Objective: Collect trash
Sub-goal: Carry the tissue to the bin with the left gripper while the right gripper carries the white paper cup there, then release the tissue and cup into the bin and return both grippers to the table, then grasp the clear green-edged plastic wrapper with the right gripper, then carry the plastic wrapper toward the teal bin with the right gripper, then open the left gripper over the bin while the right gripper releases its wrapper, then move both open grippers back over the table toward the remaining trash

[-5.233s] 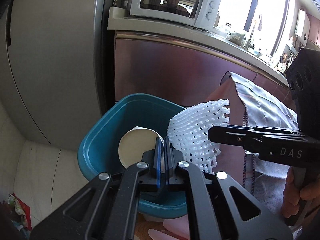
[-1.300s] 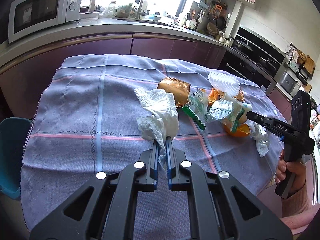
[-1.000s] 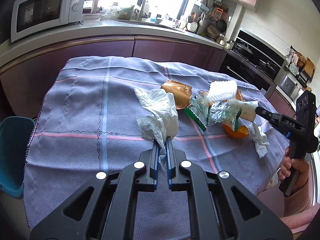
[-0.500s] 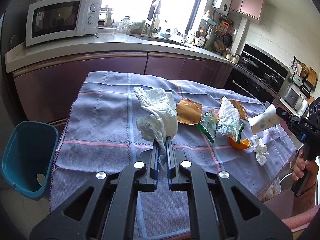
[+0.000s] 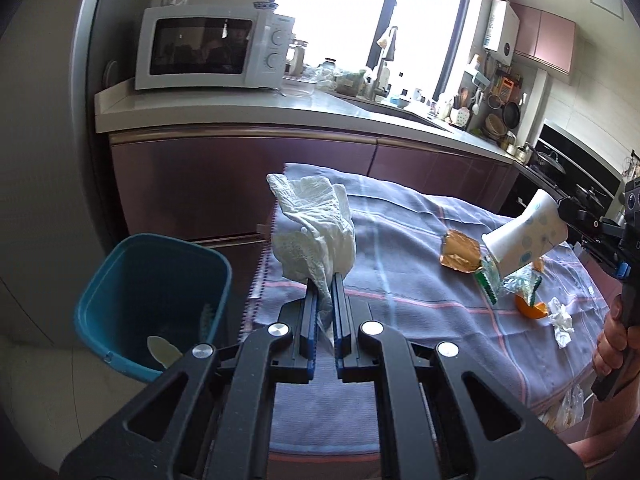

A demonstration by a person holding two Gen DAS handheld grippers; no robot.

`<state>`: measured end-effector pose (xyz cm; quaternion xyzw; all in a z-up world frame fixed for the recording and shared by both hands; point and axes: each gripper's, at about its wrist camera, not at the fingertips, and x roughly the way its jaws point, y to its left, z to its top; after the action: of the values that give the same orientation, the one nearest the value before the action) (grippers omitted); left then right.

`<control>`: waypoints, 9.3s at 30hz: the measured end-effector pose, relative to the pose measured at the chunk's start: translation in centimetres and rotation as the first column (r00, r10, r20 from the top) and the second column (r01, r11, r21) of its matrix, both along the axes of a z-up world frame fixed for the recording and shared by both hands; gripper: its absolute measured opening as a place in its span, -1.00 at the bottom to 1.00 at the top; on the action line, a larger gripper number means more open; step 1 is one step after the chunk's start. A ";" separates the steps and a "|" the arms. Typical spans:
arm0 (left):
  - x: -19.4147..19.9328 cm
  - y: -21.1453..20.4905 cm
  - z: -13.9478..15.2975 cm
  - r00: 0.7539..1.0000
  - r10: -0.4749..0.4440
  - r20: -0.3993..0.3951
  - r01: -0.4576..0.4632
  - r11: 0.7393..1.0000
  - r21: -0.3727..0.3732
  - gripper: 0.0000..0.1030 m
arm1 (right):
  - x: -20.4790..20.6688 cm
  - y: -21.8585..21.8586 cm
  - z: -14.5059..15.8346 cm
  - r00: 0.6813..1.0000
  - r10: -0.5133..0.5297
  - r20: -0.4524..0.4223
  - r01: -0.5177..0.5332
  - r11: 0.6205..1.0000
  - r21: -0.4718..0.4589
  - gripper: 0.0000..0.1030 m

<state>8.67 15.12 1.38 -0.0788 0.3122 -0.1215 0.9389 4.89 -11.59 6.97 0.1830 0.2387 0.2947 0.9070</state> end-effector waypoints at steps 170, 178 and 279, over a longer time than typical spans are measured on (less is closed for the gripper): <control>-1.2 -3.0 -0.5 0.978 -0.203 -0.055 0.193 0.970 -0.148 -0.59 | 0.4 2.5 -5.5 0.986 0.061 -0.158 -0.071 0.996 -0.059 -0.72; -2.0 -1.2 -0.1 0.987 -0.153 -0.049 0.145 0.979 -0.142 -0.59 | 1.1 4.9 -5.3 0.981 0.114 -0.157 -0.126 0.990 -0.066 -0.72; 3.6 7.1 -7.2 0.984 0.127 -0.127 -0.135 0.989 -0.062 0.03 | 6.9 14.1 -6.9 0.945 0.240 -0.222 -0.275 0.951 -0.141 -0.40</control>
<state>12.28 22.19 -5.84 -0.1393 0.3591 -0.0653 0.9205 11.83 2.55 0.08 0.1011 0.3758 0.3693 0.8439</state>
